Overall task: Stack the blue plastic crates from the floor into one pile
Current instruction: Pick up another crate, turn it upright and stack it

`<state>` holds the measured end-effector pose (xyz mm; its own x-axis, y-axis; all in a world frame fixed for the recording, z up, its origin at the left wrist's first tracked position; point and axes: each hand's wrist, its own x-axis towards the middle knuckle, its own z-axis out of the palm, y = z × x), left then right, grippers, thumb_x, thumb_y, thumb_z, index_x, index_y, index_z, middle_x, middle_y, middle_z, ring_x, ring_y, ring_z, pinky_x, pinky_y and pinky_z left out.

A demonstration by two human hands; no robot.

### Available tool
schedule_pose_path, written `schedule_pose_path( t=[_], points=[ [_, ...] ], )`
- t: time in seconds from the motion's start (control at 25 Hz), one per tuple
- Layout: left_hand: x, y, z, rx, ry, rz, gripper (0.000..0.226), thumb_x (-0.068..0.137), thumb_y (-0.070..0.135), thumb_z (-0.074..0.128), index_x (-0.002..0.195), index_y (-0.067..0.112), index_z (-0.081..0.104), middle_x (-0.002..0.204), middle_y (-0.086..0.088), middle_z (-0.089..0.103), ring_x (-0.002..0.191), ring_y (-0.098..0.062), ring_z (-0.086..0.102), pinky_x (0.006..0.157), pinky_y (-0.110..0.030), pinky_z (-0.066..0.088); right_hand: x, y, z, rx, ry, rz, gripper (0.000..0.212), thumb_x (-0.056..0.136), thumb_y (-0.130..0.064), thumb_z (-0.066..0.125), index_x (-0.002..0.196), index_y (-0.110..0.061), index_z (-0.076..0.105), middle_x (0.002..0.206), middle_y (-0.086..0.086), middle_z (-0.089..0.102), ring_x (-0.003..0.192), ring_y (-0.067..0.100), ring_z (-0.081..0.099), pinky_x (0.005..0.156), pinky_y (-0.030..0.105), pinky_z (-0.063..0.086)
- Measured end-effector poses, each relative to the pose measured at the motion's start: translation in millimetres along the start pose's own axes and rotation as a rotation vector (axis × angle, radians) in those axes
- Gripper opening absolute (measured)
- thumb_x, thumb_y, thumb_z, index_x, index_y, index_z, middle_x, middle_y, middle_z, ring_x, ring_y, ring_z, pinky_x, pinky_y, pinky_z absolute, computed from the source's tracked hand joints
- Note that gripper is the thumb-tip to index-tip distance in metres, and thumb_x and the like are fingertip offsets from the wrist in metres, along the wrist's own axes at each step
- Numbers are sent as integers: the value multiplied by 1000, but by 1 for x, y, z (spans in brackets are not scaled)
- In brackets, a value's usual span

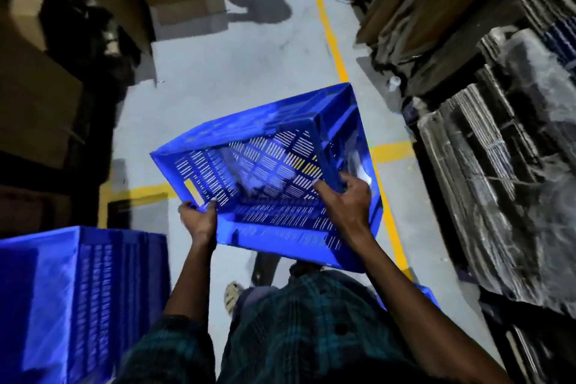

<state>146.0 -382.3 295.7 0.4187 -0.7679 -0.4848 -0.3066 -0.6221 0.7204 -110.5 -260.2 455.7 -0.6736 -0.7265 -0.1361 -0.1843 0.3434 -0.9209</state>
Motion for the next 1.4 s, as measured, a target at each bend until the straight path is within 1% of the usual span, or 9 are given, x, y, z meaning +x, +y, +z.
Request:
schedule_pose_path(
  t=[0.12, 0.28, 0.36, 0.44, 0.56, 0.64, 0.76, 1.04, 1.4],
  points=[
    [26, -15, -62, -63, 173, -58, 89, 73, 27, 83, 140, -4, 34, 140, -28, 41, 129, -39, 45, 107, -41, 37, -22, -12, 29, 30, -96, -2, 30, 73, -28, 73, 53, -23, 52, 44, -10, 42, 45, 1, 34, 44, 21, 28],
    [44, -50, -150, -90, 211, -133, 94, 75, 23, 83, 143, -6, 26, 147, -29, 36, 136, -37, 40, 112, -39, 33, -57, -23, 69, 27, -202, -35, 37, 68, -38, 72, 64, -2, 65, 56, -3, 53, 55, 9, 45, 47, 37, 37],
    [47, -76, -188, -174, 180, -126, 81, 76, 17, 83, 137, -5, 34, 141, -26, 47, 121, -30, 54, 103, -40, 44, -84, -29, 86, 52, -253, -22, 43, 67, -42, 72, 71, 2, 68, 59, 5, 57, 56, 14, 47, 48, 46, 42],
    [55, -100, -227, -317, 181, -114, 64, 77, 13, 81, 126, 2, 41, 129, -22, 58, 101, -22, 60, 91, -42, 52, -114, -36, 100, 86, -295, -8, 29, 69, -35, 74, 62, -8, 68, 53, -4, 54, 51, 10, 45, 45, 39, 37],
    [80, -138, -295, -469, 284, -143, 64, 62, 42, 88, 107, 15, 50, 105, -14, 63, 84, -20, 59, 83, -49, 58, -150, -44, 121, 127, -332, 0, 29, 69, -30, 72, 49, -16, 56, 47, -12, 45, 48, 8, 37, 47, 27, 30],
    [84, -151, -341, -497, 371, -156, 57, 57, 51, 86, 88, 26, 45, 95, -9, 60, 75, -18, 55, 70, -39, 56, -165, -48, 138, 143, -348, 2, 29, 69, -31, 71, 48, -20, 54, 50, -10, 45, 51, 10, 37, 48, 26, 29],
    [66, -149, -394, -569, 510, -45, 44, 76, 33, 79, 79, 28, 35, 79, 5, 46, 65, -9, 43, 61, -22, 40, -183, -54, 166, 151, -376, 18, 27, 63, -42, 70, 51, -21, 58, 55, 0, 48, 57, 13, 39, 51, 32, 31],
    [30, -183, -484, -635, 668, 25, 38, 84, 15, 74, 118, 10, 56, 102, -5, 63, 85, -16, 59, 59, -10, 46, -200, -72, 242, 121, -503, -106, 36, 65, -45, 69, 51, -18, 50, 53, 9, 38, 56, 20, 32, 46, 52, 31],
    [-30, -250, -513, -768, 913, -172, 39, 77, 33, 79, 107, 13, 65, 99, -8, 70, 81, -19, 63, 77, -37, 53, -206, -109, 358, 21, -856, -146, 32, 82, -23, 66, 58, -13, 48, 46, 2, 40, 36, 12, 31, 40, 20, 27]
  ],
)
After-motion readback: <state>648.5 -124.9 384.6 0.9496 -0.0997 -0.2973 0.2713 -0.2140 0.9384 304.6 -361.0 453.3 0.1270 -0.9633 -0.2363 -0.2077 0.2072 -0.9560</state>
